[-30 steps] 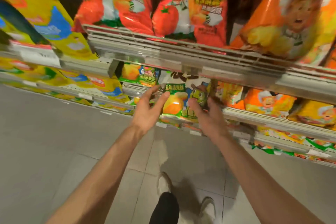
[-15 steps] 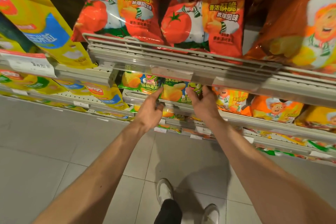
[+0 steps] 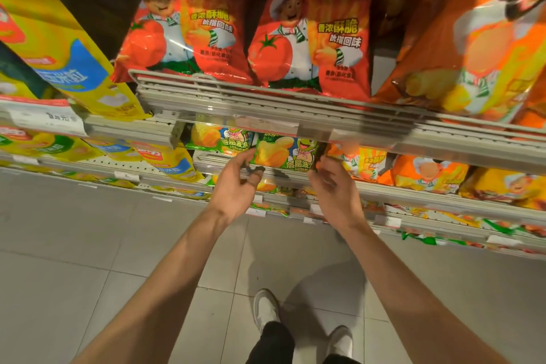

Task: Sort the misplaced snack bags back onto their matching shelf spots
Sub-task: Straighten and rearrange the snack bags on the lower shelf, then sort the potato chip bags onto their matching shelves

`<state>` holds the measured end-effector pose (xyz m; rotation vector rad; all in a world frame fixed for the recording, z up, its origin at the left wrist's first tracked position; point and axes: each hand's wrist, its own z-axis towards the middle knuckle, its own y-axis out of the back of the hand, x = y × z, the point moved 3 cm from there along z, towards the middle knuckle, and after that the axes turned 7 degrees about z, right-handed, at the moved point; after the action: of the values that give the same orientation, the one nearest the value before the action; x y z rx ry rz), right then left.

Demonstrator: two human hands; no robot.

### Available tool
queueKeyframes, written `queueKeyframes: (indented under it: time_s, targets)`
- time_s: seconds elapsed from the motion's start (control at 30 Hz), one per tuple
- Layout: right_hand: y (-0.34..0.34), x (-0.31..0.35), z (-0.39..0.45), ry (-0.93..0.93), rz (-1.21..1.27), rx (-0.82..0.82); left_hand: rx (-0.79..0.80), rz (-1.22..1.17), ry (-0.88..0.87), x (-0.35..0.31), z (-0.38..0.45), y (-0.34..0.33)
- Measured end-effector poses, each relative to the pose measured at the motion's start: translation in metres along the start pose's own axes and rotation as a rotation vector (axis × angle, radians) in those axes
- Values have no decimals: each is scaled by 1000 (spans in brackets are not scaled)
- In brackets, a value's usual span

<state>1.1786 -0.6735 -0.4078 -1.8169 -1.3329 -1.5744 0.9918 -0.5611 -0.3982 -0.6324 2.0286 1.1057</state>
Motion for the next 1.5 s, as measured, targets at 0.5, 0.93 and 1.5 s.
queueKeyframes:
  time_s: [0.5,0.93,1.5]
  targets:
    - [128,54,-131,-123,323,-108,-21,-284,-56,-106,-153,-4]
    - [284,69,-196,49,243,-274,-59,-231,-259,-235,-226,-79]
    - [486,45,-223,118,302,-332,4,-255,-277,-351,-287,-215]
